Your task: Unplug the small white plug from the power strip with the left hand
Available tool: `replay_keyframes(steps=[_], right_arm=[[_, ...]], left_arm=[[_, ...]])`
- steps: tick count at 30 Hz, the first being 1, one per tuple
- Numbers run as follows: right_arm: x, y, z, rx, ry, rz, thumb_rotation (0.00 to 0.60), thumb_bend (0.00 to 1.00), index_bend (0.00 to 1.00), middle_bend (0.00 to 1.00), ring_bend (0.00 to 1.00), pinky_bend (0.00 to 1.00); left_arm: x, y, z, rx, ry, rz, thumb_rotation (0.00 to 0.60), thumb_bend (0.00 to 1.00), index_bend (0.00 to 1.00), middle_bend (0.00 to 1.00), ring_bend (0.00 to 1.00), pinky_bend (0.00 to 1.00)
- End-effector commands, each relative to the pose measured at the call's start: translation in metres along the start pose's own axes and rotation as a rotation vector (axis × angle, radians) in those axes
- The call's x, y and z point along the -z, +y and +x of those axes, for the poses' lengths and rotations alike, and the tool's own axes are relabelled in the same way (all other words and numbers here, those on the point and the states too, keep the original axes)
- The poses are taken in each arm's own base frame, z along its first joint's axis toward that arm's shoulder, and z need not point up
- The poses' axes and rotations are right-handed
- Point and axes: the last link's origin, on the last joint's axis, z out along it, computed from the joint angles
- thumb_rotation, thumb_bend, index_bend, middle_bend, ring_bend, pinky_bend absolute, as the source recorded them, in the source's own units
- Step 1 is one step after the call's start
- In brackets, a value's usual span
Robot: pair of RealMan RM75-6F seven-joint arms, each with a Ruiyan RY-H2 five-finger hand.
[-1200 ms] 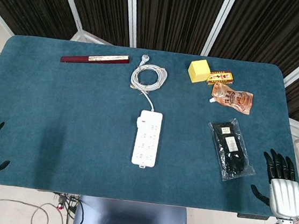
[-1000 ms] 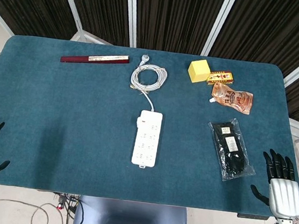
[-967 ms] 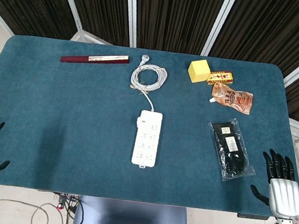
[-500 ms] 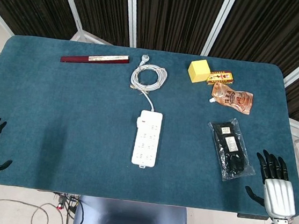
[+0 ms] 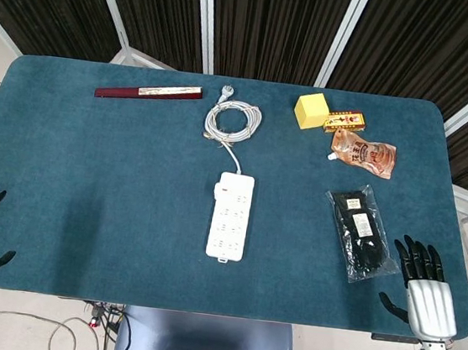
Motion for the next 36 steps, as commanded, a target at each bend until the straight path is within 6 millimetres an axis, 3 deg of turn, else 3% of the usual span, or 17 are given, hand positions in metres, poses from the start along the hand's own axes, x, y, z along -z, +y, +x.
replay_keyframes(steps=[1, 7, 11, 20, 28, 33, 36], right_arm=[[0.001, 0.000, -0.001, 0.000, -0.007, 0.001, 0.600, 0.24, 0.00, 0.00, 0.00, 0.00], [0.002, -0.008, -0.003, 0.015, -0.033, 0.049, 0.600, 0.24, 0.00, 0.00, 0.00, 0.00], [0.003, -0.028, -0.009, 0.014, -0.043, 0.135, 0.600, 0.25, 0.00, 0.00, 0.00, 0.00], [-0.014, -0.109, -0.030, 0.031, -0.089, 0.383, 0.600, 0.36, 0.00, 0.00, 0.00, 0.04], [-0.040, -0.173, -0.050, 0.075, -0.142, 0.467, 0.600, 0.49, 0.00, 0.02, 0.00, 0.07], [-0.053, -0.201, -0.066, 0.091, -0.175, 0.492, 0.600, 0.50, 0.00, 0.04, 0.00, 0.07], [-0.061, -0.217, -0.077, 0.094, -0.197, 0.489, 0.600, 0.50, 0.00, 0.05, 0.01, 0.07]], left_arm=[[0.001, 0.001, 0.000, 0.003, -0.003, -0.005, 0.600, 0.00, 0.00, 0.00, 0.00, 0.00], [0.001, 0.002, 0.000, 0.003, -0.003, -0.009, 0.600, 0.00, 0.00, 0.00, 0.00, 0.00], [-0.002, 0.000, -0.001, 0.003, -0.007, 0.007, 0.600, 0.00, 0.00, 0.00, 0.00, 0.00], [-0.008, 0.002, -0.011, -0.002, -0.045, 0.011, 0.600, 0.00, 0.00, 0.00, 0.00, 0.00], [-0.017, -0.001, -0.018, 0.014, -0.073, 0.034, 0.600, 0.00, 0.00, 0.00, 0.00, 0.00], [-0.037, 0.005, -0.011, 0.018, -0.057, 0.011, 0.600, 0.00, 0.01, 0.00, 0.00, 0.01], [-0.059, 0.023, -0.003, 0.023, -0.049, -0.039, 0.600, 0.00, 0.05, 0.03, 0.00, 0.03]])
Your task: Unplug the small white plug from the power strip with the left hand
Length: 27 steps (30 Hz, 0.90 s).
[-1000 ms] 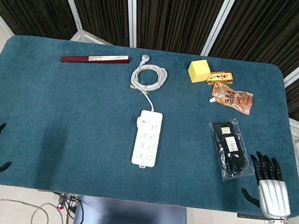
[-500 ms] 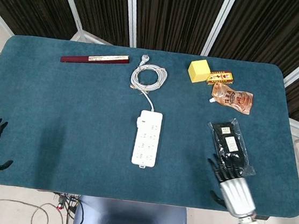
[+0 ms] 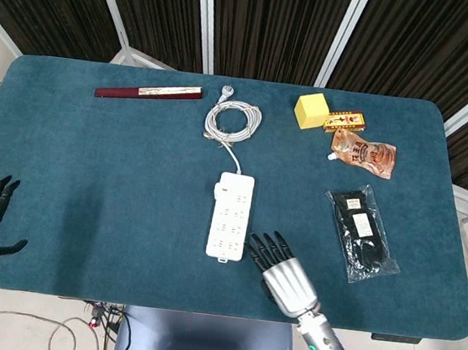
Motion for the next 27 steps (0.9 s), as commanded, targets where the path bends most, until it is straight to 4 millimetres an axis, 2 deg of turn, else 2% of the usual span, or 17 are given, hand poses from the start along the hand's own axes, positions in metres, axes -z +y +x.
replay_keyframes(steps=[1, 7, 14, 19, 27], right_arm=[[-0.021, -0.012, -0.006, 0.007, -0.018, 0.004, 0.600, 0.50, 0.01, 0.05, 0.01, 0.07], [-0.036, -0.018, -0.013, 0.005, -0.037, -0.010, 0.600, 0.50, 0.04, 0.07, 0.03, 0.08], [-0.043, -0.026, -0.020, 0.000, -0.059, 0.002, 0.600, 0.50, 0.08, 0.09, 0.05, 0.09], [-0.046, -0.031, -0.029, -0.005, -0.083, 0.014, 0.600, 0.50, 0.12, 0.12, 0.06, 0.09], [-0.053, -0.036, -0.041, -0.032, -0.112, 0.019, 0.600, 0.50, 0.15, 0.15, 0.08, 0.10]], left_arm=[[-0.025, 0.022, 0.011, 0.000, 0.008, -0.062, 0.600, 0.00, 0.07, 0.05, 0.00, 0.03], [-0.062, 0.077, 0.022, 0.023, -0.003, -0.187, 0.600, 0.00, 0.12, 0.10, 0.01, 0.08], [-0.099, 0.141, 0.027, 0.019, -0.033, -0.303, 0.600, 0.00, 0.14, 0.13, 0.01, 0.08], [-0.117, 0.178, 0.026, 0.029, -0.068, -0.348, 0.600, 0.00, 0.15, 0.15, 0.02, 0.08], [-0.136, 0.224, 0.020, -0.012, -0.092, -0.384, 0.600, 0.00, 0.17, 0.17, 0.03, 0.08]])
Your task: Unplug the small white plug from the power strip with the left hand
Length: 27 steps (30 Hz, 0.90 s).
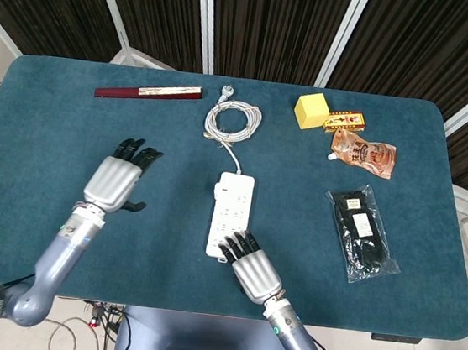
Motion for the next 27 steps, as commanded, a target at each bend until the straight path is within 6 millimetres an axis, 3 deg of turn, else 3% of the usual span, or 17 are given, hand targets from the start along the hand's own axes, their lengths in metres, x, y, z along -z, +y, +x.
replay_keyframes(steps=[1, 20, 27], right_arm=[[-0.004, -0.002, -0.001, -0.009, 0.000, 0.004, 0.600, 0.50, 0.15, 0.15, 0.08, 0.10], [-0.005, -0.002, -0.007, -0.050, -0.012, 0.021, 0.600, 0.50, 0.17, 0.17, 0.09, 0.10], [-0.003, 0.001, -0.007, -0.052, -0.011, 0.017, 0.600, 0.50, 0.17, 0.17, 0.09, 0.10]], left_arm=[[-0.016, 0.019, -0.002, -0.003, -0.011, -0.017, 0.600, 0.00, 0.17, 0.17, 0.03, 0.09], [-0.057, 0.093, -0.028, -0.014, -0.074, -0.070, 0.600, 0.06, 0.26, 0.30, 0.09, 0.15], [-0.069, 0.111, -0.036, -0.066, -0.086, -0.073, 0.600, 0.11, 0.27, 0.31, 0.09, 0.15]])
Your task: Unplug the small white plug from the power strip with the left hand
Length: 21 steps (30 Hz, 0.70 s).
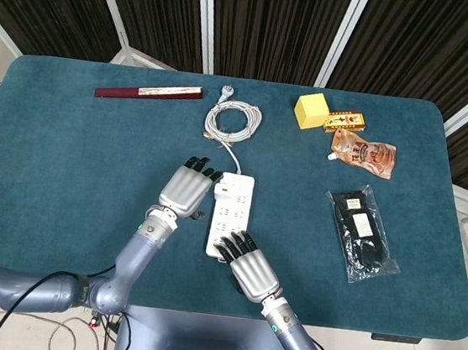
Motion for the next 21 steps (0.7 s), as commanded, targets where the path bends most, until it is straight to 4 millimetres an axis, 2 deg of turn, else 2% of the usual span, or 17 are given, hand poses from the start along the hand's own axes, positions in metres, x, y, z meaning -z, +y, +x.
replay_keyframes(steps=[1, 11, 21], right_arm=[[0.000, 0.001, 0.000, -0.002, -0.002, -0.001, 0.600, 0.50, 0.17, 0.17, 0.09, 0.10], [0.002, 0.005, 0.001, -0.008, -0.001, -0.007, 0.600, 0.50, 0.17, 0.17, 0.09, 0.10], [0.005, 0.012, 0.000, -0.016, -0.008, -0.025, 0.600, 0.50, 0.18, 0.18, 0.09, 0.10]], left_arm=[[-0.006, 0.005, -0.002, -0.029, -0.001, 0.010, 0.600, 0.11, 0.27, 0.31, 0.09, 0.15], [-0.024, 0.012, -0.008, -0.047, -0.031, 0.052, 0.600, 0.18, 0.32, 0.31, 0.09, 0.15], [-0.037, 0.024, -0.018, -0.074, -0.064, 0.052, 0.600, 0.20, 0.35, 0.31, 0.09, 0.15]])
